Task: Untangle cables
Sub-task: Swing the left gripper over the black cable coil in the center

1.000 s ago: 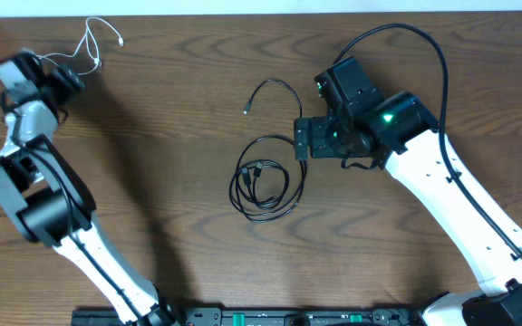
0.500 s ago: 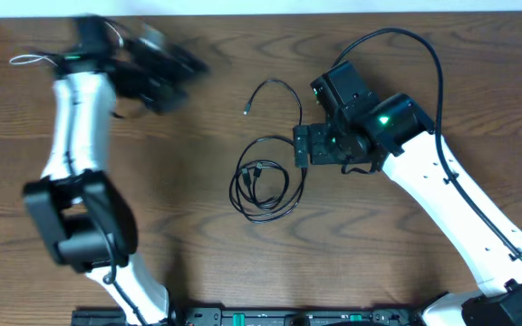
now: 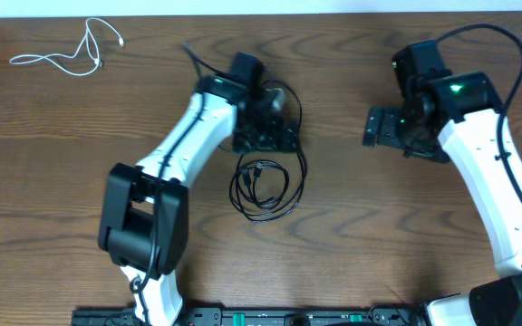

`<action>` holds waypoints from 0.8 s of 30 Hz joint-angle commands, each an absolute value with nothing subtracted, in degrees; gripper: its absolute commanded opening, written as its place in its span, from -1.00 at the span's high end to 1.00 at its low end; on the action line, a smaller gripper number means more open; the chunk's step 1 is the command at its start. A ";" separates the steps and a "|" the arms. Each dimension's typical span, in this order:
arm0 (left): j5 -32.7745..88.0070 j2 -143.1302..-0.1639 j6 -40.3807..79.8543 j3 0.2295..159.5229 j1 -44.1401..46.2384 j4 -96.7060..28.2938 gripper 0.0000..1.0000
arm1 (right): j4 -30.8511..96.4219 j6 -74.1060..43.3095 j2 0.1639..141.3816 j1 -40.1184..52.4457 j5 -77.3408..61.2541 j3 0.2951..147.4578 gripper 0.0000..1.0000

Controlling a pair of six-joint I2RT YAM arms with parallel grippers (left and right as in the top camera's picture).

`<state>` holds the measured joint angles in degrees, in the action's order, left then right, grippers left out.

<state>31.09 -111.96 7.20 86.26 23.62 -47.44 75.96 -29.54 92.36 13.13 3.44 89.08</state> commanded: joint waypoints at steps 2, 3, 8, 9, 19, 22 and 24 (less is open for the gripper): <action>22.20 -111.28 11.44 85.27 29.74 -45.47 -0.91 | 76.49 -30.15 92.25 11.51 3.95 89.08 -0.99; 19.53 -111.28 13.04 85.27 30.46 -45.47 -0.91 | 76.49 -30.15 92.25 11.51 3.95 89.08 -0.99; 11.92 -111.35 16.88 85.19 34.48 -44.27 -0.87 | 76.97 -28.64 92.25 10.11 9.54 89.08 -0.99; 11.94 -111.35 17.37 85.19 35.09 -44.25 -0.87 | 76.97 -28.64 92.25 8.67 9.50 89.08 -0.99; 5.30 -111.35 18.09 83.94 40.71 -45.56 -0.30 | 78.98 -28.49 92.25 1.10 7.57 89.08 -0.99; 5.54 -111.35 17.80 82.59 40.71 -46.65 -0.22 | 79.13 -27.29 92.25 1.10 7.55 89.08 -0.99; 5.50 -111.35 17.65 80.95 40.69 -46.28 -0.11 | 79.09 -27.33 92.25 1.17 7.27 89.08 -0.99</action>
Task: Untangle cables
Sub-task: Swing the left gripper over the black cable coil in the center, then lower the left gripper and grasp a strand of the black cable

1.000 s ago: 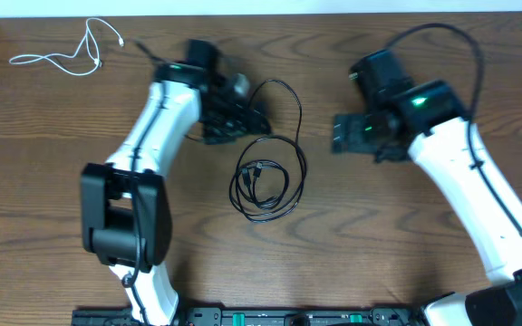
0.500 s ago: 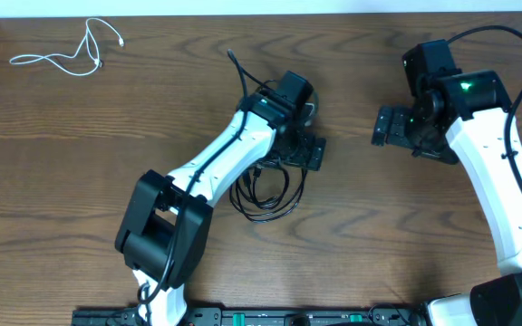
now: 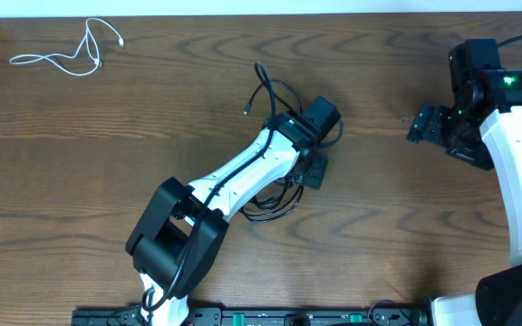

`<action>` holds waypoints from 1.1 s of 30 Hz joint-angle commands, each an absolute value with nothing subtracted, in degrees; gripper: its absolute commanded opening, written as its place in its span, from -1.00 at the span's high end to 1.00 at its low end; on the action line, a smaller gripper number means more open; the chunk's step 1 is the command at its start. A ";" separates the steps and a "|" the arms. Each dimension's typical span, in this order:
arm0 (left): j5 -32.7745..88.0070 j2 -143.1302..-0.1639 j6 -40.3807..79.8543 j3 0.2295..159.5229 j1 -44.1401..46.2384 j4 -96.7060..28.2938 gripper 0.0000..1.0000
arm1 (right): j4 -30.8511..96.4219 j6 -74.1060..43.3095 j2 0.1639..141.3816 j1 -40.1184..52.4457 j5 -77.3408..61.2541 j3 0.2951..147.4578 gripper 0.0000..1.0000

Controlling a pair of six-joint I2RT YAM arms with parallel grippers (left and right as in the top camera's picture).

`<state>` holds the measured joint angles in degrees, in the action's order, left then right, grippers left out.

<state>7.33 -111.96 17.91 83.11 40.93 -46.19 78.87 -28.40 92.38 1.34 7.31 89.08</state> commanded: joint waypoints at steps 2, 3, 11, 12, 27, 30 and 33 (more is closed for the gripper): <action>5.52 -111.35 17.67 79.48 40.71 -45.78 -0.01 | 78.91 -27.35 92.25 1.17 6.83 89.08 -0.99; 5.58 -111.35 17.67 78.78 40.71 -45.76 0.01 | 78.81 -27.35 92.27 1.17 6.81 89.08 -0.99; 9.23 -111.35 13.23 77.56 40.84 -45.76 0.01 | 78.87 -27.33 92.27 1.17 5.43 89.08 -0.99; 8.49 -111.35 13.15 77.38 40.84 -45.74 0.01 | 78.96 -27.33 92.27 1.17 5.43 89.08 -0.98; 8.05 -111.37 12.05 77.01 43.16 -47.24 0.14 | 80.23 -27.33 92.27 1.28 5.43 89.08 -0.98; 8.03 -111.50 12.05 77.01 43.16 -47.22 0.19 | 80.47 -27.33 92.27 1.28 5.43 89.08 -0.98; 7.90 -111.85 12.05 77.01 43.16 -47.05 0.21 | 80.42 -27.33 92.27 1.28 5.41 89.08 -0.99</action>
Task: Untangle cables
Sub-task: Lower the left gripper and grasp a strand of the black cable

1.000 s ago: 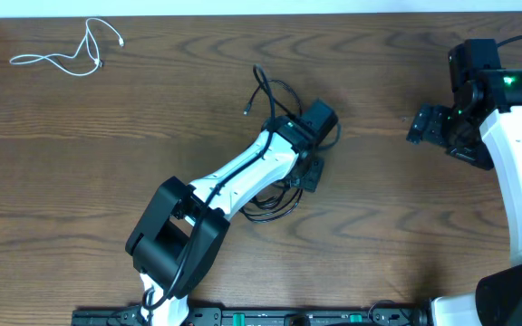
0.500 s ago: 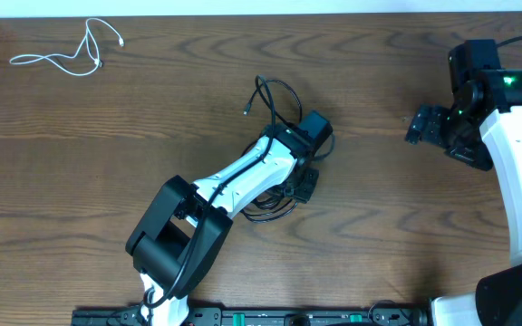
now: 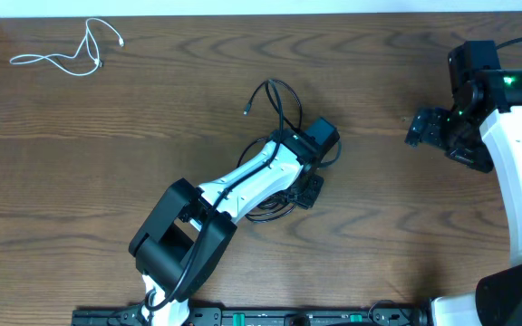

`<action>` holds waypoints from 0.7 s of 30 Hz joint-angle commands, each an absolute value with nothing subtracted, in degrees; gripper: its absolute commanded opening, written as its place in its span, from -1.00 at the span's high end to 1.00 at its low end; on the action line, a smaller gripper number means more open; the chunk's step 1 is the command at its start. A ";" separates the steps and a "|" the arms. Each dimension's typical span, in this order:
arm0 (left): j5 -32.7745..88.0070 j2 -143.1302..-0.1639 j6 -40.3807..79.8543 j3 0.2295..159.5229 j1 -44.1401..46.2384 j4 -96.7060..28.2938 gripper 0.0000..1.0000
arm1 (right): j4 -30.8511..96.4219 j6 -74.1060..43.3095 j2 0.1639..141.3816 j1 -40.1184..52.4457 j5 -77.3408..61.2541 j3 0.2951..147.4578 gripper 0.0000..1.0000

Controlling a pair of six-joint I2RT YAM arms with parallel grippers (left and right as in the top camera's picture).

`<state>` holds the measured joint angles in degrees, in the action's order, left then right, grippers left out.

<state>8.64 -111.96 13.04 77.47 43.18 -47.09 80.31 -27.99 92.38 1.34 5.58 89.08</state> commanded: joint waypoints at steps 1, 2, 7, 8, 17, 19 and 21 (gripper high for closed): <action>7.90 -112.03 12.05 77.01 43.16 -47.05 0.21 | 80.47 -27.33 92.27 1.32 5.41 89.08 -0.99; 7.90 -112.33 12.05 77.01 43.16 -47.07 0.23 | 80.60 -27.33 92.25 1.39 5.41 89.08 -0.99; 7.88 -113.23 12.08 77.01 43.16 -46.96 0.29 | 80.62 -27.33 92.27 1.61 5.41 89.08 -0.99; 7.88 -113.23 12.08 77.01 43.16 -46.76 0.31 | 80.64 -27.33 92.27 1.61 5.41 89.08 -0.99; 7.84 -113.30 12.05 77.01 43.16 -45.71 0.38 | 80.64 -27.33 92.27 1.61 5.41 89.08 -0.99; 7.84 -113.51 12.05 77.01 43.16 -45.74 0.39 | 80.64 -27.33 92.27 1.58 5.41 89.08 -0.99; 6.68 -114.19 12.05 77.01 43.13 -45.78 0.38 | 80.64 -27.33 92.27 1.61 5.41 89.08 -0.99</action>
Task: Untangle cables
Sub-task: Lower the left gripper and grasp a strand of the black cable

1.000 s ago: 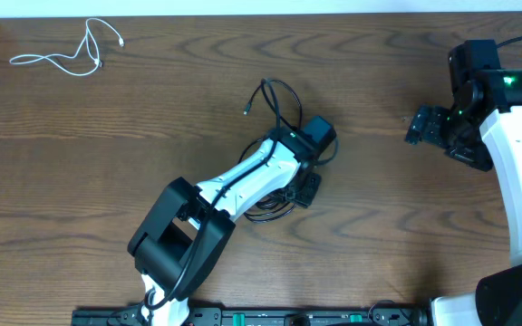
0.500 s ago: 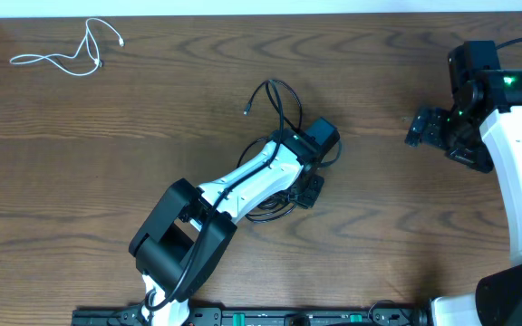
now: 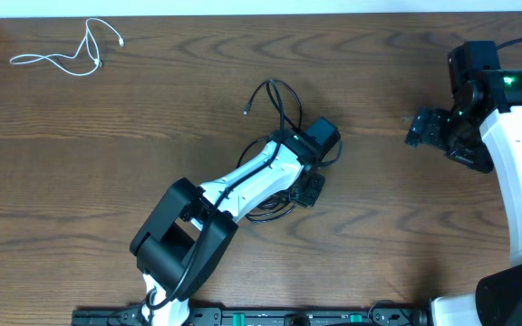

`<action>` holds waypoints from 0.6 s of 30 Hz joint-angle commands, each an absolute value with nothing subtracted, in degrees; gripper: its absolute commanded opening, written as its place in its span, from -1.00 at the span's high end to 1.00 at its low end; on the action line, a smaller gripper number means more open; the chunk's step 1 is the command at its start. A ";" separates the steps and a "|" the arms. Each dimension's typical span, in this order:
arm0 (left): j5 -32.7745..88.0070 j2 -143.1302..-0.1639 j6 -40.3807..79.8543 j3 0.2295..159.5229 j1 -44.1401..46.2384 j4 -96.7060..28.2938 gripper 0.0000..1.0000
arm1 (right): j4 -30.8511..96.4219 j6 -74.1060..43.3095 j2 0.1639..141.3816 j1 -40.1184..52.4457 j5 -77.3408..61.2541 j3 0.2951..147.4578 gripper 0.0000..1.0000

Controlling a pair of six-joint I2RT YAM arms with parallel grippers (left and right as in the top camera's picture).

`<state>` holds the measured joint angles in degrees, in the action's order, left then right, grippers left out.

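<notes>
A black cable (image 3: 271, 91) lies at the table's centre. One loop arcs toward the far side and ends in a plug (image 3: 246, 111); the rest of the coil (image 3: 263, 214) is partly hidden under my left arm. My left gripper (image 3: 309, 187) sits low over the coil's right side and appears shut on the black cable, though its fingers are dark and hard to make out. My right gripper (image 3: 419, 128) hovers far to the right, open and empty. A thin white cable (image 3: 65, 56) lies apart at the far left corner.
The wooden table (image 3: 406, 244) ends at a white strip along the far edge. A black rail (image 3: 270, 317) runs along the near edge between the two arm bases. My right arm's own black lead trails at the far right.
First my left gripper was down on the black coil left of centre, with my right gripper close by. Then my left arm was further right with the cable, its loose end flung toward the far side, and my right arm had drawn back right. Both arms have held there since.
</notes>
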<state>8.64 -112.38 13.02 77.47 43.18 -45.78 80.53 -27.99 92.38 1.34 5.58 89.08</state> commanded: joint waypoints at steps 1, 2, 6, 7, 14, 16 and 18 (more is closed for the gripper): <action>5.50 -114.61 12.05 77.01 43.13 -45.76 0.38 | 80.64 -27.33 92.27 1.58 5.41 89.08 -0.98; 5.04 -115.09 12.05 77.01 43.13 -45.76 0.39 | 80.64 -27.33 92.27 1.61 5.41 89.08 -0.99; 5.54 -115.85 12.08 77.01 43.05 -46.28 0.47 | 80.97 -27.33 92.27 1.61 5.41 89.08 -0.99; 5.54 -115.85 12.10 77.01 43.05 -46.28 0.47 | 81.10 -27.33 92.27 1.58 5.41 89.08 -0.99; 5.54 -115.57 12.10 77.19 43.05 -46.52 0.54 | 81.03 -27.33 92.27 1.61 5.41 89.08 -0.99; 5.54 -115.09 12.10 77.49 43.05 -47.13 0.57 | 81.03 -27.33 92.27 1.61 5.41 89.08 -0.99; 5.52 -114.37 12.10 78.17 43.05 -48.14 0.61 | 81.03 -27.33 92.27 1.58 5.41 89.08 -0.99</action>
<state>6.63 -115.52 12.75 77.36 43.18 -46.76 81.01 -27.99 92.38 1.34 5.56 89.08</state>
